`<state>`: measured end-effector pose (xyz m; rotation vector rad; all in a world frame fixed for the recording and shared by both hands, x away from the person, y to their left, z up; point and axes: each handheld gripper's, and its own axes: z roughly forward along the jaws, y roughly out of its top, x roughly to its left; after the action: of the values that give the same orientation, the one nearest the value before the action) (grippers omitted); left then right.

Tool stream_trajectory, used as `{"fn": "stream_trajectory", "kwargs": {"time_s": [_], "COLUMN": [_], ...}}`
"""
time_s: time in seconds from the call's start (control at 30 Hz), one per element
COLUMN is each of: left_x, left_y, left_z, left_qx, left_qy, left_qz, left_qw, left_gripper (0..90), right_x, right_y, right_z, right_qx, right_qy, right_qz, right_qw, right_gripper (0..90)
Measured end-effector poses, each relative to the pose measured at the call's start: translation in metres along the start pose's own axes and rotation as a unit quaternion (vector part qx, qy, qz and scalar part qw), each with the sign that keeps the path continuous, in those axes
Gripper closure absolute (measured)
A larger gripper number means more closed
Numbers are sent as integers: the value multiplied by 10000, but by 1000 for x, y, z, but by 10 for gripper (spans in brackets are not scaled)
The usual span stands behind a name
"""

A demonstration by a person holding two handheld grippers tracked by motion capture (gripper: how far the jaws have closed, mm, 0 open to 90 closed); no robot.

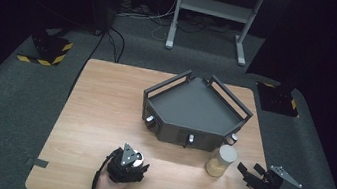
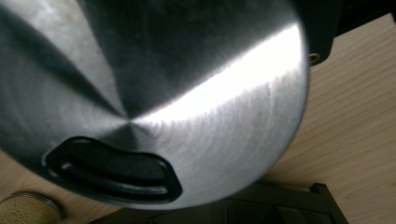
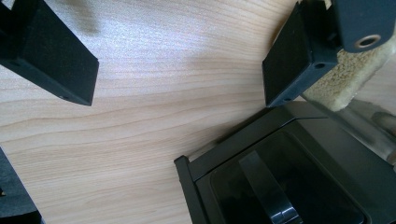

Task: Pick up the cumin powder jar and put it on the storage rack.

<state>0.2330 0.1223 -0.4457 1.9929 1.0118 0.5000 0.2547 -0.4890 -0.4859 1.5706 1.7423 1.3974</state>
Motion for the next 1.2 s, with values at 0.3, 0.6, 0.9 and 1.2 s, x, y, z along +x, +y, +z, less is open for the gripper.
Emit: {"fn": "stream_trajectory", "kwargs": {"time_s": [0.3,0.6,0.9,1.2], "left_x": [-1,-2,-8,-5], "left_y": [1,7,19,33], "left_z": [0,-4,-12,-20], "left_qx": [9,27,-25,52], "left_qy": [23,-46,22,-65], "left_qz": [13,32,-30,14], "left_qw": [10000,10000,10000,10000], "left_gripper": [315,315,316,316], "right_x": [0,0,1,1], "right_y": [1,-1,-1,-2], "right_z": [0,0,0,-1], "right_qx": [13,-17,-37,-44], "right_qy": [0,-3,-16,-9], "right_qz": [-2,6,-14,-17], "right_qw": [10000,10000,10000,10000], "right_gripper": [97,97,96,95]}}
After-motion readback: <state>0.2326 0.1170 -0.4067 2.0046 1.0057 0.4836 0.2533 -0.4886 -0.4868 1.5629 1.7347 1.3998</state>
